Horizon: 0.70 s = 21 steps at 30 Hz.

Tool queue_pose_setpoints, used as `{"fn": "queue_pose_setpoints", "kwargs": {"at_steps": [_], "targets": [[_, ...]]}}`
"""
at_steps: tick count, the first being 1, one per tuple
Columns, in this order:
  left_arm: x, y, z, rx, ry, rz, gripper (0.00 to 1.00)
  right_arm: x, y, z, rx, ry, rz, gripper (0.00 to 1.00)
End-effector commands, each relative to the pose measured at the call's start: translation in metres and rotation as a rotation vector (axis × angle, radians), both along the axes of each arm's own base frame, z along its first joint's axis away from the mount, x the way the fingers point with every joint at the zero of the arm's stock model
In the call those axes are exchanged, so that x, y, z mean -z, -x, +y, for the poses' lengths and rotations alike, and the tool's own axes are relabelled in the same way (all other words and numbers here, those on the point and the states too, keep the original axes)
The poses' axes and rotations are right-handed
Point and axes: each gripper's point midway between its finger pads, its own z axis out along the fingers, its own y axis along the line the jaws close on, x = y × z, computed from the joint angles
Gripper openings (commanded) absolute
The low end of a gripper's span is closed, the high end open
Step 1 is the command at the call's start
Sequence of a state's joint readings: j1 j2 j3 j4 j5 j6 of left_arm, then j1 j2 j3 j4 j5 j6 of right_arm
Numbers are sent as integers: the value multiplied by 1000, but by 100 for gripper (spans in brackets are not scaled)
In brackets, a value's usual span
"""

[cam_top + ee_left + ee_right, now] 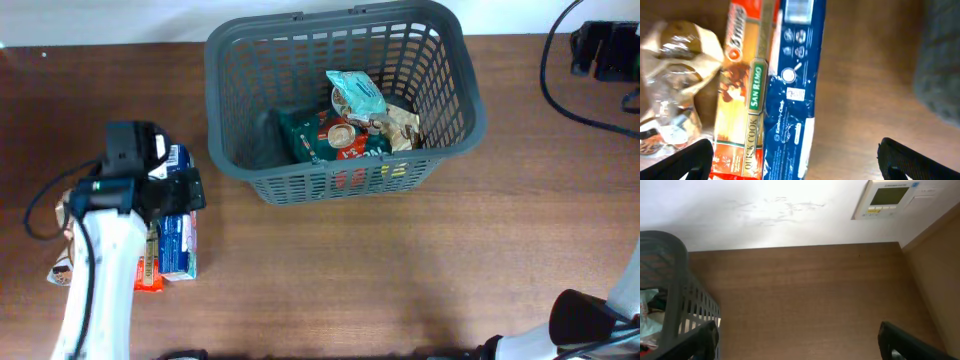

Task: Pack container
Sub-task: 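Reach the left gripper to the blue tissue box and grasp it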

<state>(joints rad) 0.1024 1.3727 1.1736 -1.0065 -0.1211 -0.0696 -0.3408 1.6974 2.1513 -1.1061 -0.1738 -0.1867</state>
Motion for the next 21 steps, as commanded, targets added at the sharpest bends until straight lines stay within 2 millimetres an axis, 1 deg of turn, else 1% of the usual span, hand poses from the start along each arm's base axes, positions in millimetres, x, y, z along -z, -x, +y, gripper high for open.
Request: {"fn": "queue_pose_setpoints", "kwargs": {"at_steps": [1, 4, 10, 12, 13, 14, 15, 16, 17, 18, 20, 21], "targets": [[22, -1, 5, 101, 27, 90, 100, 1, 1, -4, 16, 0, 3, 99], [42, -3, 1, 146, 94, 147, 99, 1, 1, -4, 16, 0, 3, 99], [81, -1, 9, 115, 128, 266, 99, 1, 1, -4, 16, 0, 3, 99], [93, 0, 9, 121, 137, 303, 99, 1, 1, -4, 16, 0, 3, 99], [105, 2, 9, 120, 147, 340, 99, 1, 1, -4, 17, 1, 4, 99], [111, 3, 9, 119, 152, 359, 99, 1, 1, -4, 16, 0, 3, 99], [116, 5, 8, 118, 157, 377, 97, 1, 1, -4, 16, 0, 3, 99], [125, 7, 9, 115, 157, 410, 89, 1, 1, -4, 16, 0, 3, 99], [128, 8, 10, 114, 156, 421, 81, 1, 1, -4, 16, 0, 3, 99], [131, 8, 10, 113, 155, 428, 77, 1, 1, -4, 16, 0, 3, 99], [133, 7, 10, 113, 155, 427, 57, 1, 1, -4, 16, 0, 3, 99], [133, 6, 11, 113, 154, 423, 39, 1, 1, -4, 16, 0, 3, 99]]}}
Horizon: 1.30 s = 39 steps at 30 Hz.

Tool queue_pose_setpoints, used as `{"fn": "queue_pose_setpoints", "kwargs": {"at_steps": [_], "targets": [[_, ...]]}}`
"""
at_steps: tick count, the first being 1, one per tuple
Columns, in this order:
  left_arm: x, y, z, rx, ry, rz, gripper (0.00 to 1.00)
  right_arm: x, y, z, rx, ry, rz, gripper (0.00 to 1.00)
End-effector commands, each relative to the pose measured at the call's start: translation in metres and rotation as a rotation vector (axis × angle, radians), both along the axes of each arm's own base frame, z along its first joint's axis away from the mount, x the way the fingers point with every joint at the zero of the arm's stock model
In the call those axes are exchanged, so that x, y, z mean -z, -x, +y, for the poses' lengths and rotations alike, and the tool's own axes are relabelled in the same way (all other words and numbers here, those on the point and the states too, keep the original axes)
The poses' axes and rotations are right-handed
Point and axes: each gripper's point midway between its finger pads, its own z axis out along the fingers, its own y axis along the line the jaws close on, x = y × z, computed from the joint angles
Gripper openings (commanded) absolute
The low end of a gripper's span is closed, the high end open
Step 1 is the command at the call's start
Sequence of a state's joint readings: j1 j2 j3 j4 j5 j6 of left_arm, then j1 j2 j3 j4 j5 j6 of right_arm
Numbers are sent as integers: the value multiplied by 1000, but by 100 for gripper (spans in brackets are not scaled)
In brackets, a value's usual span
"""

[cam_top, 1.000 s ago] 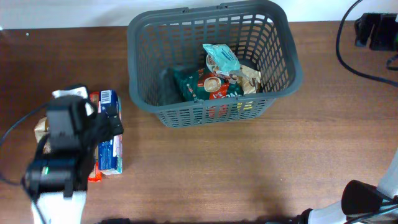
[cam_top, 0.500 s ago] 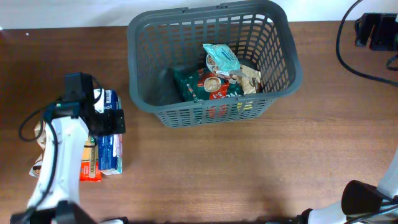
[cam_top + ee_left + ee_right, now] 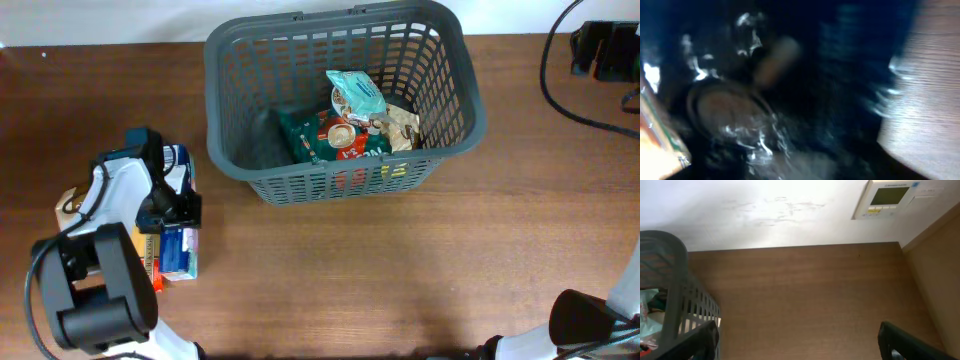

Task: Pack container
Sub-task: 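Reach the left gripper to the blue tissue box and grasp it, then carry the blue tissue box into the basket and release it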

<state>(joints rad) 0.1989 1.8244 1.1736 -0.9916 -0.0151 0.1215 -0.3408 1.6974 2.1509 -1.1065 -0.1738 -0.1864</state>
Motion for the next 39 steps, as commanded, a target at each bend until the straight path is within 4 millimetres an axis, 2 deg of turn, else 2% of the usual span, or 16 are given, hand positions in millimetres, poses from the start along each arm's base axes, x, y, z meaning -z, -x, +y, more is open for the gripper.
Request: {"fn": "queue_pose_setpoints", "kwargs": {"at_steps": [1, 3, 7, 10, 15, 16, 19, 21, 27, 28, 30, 32, 34, 36, 38, 39], "targets": [[2, -5, 1, -1, 10, -10, 25, 1, 1, -4, 16, 1, 3, 99], [2, -5, 1, -1, 10, -12, 2, 1, 1, -4, 16, 1, 3, 99], [-3, -4, 1, 0, 12, -1, 2, 1, 1, -4, 16, 1, 3, 99], [-25, -14, 3, 0, 10, -12, 2, 1, 1, -4, 16, 1, 3, 99], [-112, -62, 13, 1, -20, -161, 2, 1, 1, -4, 16, 1, 3, 99], [-154, -80, 17, 2, -40, -255, 2, 1, 1, -4, 16, 1, 3, 99], [-218, -100, 21, 7, -73, -409, 1, 1, 1, -4, 16, 1, 3, 99], [-260, -109, 14, 96, -68, -523, 1, 1, 1, -4, 16, 1, 3, 99], [-391, -115, -37, 435, -119, -910, 2, 1, 1, -4, 16, 1, 3, 99], [-405, -113, -47, 486, -134, -953, 2, 1, 1, -4, 16, 1, 3, 99], [-443, -103, -85, 695, -186, -1074, 2, 1, 1, -4, 16, 1, 3, 99], [-465, -92, -134, 955, -231, -1158, 1, 1, 1, -4, 16, 1, 3, 99], [-465, -84, -167, 1146, -253, -1172, 2, 1, 1, -4, 16, 1, 3, 99], [-455, -82, -198, 1291, -241, -1160, 2, 1, 1, -4, 16, 1, 3, 99], [-439, -85, -222, 1378, -210, -1127, 2, 1, 1, -4, 16, 1, 3, 99], [-421, -90, -238, 1430, -180, -1083, 2, 1, 1, -4, 16, 1, 3, 99]]}}
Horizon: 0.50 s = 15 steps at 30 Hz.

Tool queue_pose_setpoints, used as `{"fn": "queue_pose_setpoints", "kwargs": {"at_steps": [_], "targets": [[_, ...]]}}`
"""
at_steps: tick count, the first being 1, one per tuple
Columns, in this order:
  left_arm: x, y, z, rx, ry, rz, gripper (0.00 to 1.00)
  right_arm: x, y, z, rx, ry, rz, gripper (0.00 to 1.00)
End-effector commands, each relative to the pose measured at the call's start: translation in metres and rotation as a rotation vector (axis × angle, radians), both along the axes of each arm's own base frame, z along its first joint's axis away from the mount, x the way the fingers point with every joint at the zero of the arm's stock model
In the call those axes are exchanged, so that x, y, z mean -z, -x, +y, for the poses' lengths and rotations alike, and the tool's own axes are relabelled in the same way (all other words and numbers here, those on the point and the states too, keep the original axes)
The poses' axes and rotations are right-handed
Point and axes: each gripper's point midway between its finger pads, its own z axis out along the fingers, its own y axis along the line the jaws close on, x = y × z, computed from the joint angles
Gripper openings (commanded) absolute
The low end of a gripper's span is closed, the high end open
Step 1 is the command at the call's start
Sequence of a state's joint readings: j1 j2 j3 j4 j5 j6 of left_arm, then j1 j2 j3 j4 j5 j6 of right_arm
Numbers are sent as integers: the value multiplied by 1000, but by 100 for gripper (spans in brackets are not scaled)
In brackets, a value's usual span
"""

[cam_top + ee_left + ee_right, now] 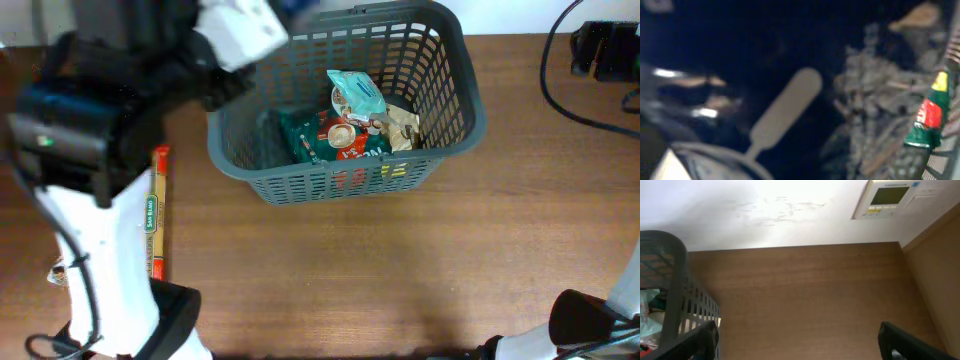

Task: Pack container
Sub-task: 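Carry the blue tissue box into the basket and release it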

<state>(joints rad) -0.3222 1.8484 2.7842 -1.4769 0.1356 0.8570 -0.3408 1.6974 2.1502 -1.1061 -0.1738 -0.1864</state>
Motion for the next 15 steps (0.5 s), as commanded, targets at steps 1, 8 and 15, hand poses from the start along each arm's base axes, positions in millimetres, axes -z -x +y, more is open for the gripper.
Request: {"fn": "queue_pose_setpoints", "kwargs": {"at_steps": [1, 8, 15], "targets": [[44, -17, -36, 166, -161, 43, 2, 1, 1, -4, 16, 1, 2, 99], [137, -55, -66, 208, -233, 261, 1, 1, 1, -4, 16, 1, 2, 99], [218, -79, -75, 215, -294, 442, 2, 1, 1, -4, 16, 1, 2, 99]]}}
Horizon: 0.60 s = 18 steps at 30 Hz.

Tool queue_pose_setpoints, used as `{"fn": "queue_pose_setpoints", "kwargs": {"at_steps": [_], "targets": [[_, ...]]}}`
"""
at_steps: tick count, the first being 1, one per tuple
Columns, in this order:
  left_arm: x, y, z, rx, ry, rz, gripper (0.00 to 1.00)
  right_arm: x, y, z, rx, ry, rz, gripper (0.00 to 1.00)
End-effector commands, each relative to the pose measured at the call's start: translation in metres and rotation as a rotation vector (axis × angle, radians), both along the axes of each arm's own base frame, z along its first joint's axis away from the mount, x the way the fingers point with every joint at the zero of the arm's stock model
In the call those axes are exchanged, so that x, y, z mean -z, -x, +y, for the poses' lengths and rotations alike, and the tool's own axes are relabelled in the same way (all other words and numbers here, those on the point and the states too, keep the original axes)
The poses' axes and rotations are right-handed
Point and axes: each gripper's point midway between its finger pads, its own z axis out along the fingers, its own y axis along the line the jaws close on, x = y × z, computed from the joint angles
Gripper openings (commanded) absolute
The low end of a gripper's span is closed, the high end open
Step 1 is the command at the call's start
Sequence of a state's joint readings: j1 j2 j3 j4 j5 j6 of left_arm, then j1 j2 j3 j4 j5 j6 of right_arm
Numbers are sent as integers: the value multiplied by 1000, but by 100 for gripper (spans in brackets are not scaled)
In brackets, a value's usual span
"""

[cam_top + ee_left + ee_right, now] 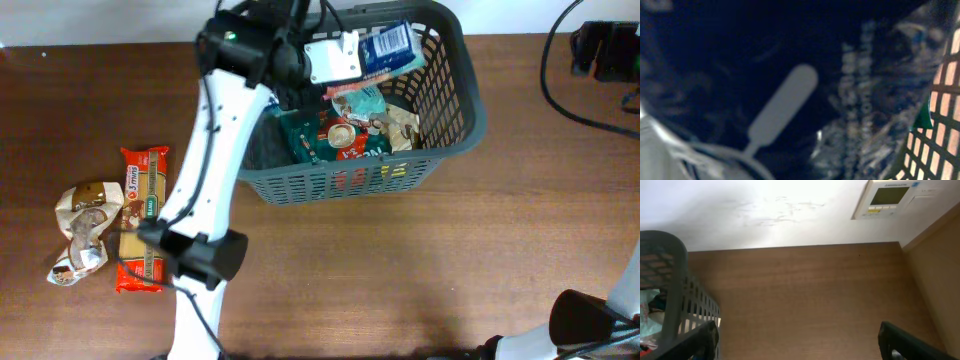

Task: Pack container
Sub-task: 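Carry the blue tissue box into the basket and release it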

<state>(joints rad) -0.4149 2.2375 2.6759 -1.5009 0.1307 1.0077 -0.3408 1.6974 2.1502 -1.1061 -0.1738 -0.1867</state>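
The grey mesh basket (452, 128) stands at the back middle of the table. My left gripper (352, 52) hangs over the basket's back part, shut on a blue packet (388, 44) that sticks out to its right. That blue packet (730, 55) fills the left wrist view, dark and blurred, with basket mesh (940, 100) at its right edge. A teal bag (358, 98), a green and red packet (330, 140) and a brown bag (403, 124) lie in the basket. My right gripper (797, 340) is open over bare table, right of the basket's rim (665, 270).
An orange pasta packet (143, 215) and a crumpled brown bag (82, 228) lie on the table at the left. The left arm's base (200, 258) stands beside them. Black cables (575, 95) and a box sit at the back right.
My left arm was over the basket's left rim and the table beside it; now it reaches across the basket's back, with the blue packet showing above the basket. The right arm has not moved.
My left gripper was open above the blue packet and the pasta packet lying side by side at the left. Then it was down on the blue packet. Then the packet was gone from the table, held near the basket's left rim, and now over the basket.
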Motion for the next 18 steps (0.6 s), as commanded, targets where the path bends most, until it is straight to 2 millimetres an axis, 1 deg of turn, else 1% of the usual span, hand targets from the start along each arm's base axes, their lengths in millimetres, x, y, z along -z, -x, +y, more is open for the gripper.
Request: {"fn": "queue_pose_setpoints", "kwargs": {"at_steps": [1, 3, 4, 5, 6, 7, 8, 9, 10, 12, 13, 16, 18], "targets": [[19, -5, -2, 15, -25, 32, 2, 1, 1, -4, 16, 1, 2, 99], [36, -7, -2, 12, -46, 69, 2, 1, 1, -4, 16, 1, 2, 99], [42, -7, -2, 12, -52, 84, 9, 1, 1, -4, 17, 1, 2, 99], [44, -7, -2, 4, -52, 92, 19, 1, 1, -4, 16, 1, 2, 99], [46, -8, -2, -11, -47, 100, 44, 1, 1, -4, 17, 1, 2, 99], [46, -8, -2, -18, -46, 102, 74, 1, 1, -4, 16, 1, 2, 99], [46, -9, 0, -30, -51, 98, 87, 1, 1, -4, 16, 1, 2, 99], [42, -10, 3, -61, -60, 87, 95, 1, 1, -4, 17, 1, 2, 99], [35, -12, 11, -121, -79, 63, 100, 1, 1, -4, 16, 1, 2, 99], [19, -12, 20, -184, -82, 26, 99, 1, 1, -4, 16, 1, 2, 99], [1, -8, 26, -210, -69, -10, 99, 1, 1, -4, 16, 1, 2, 99], [-46, 5, 40, -263, -20, -96, 99, 1, 1, -4, 16, 1, 2, 99], [-85, 21, 55, -309, 37, -160, 99, 1, 1, -4, 16, 1, 2, 99]]}}
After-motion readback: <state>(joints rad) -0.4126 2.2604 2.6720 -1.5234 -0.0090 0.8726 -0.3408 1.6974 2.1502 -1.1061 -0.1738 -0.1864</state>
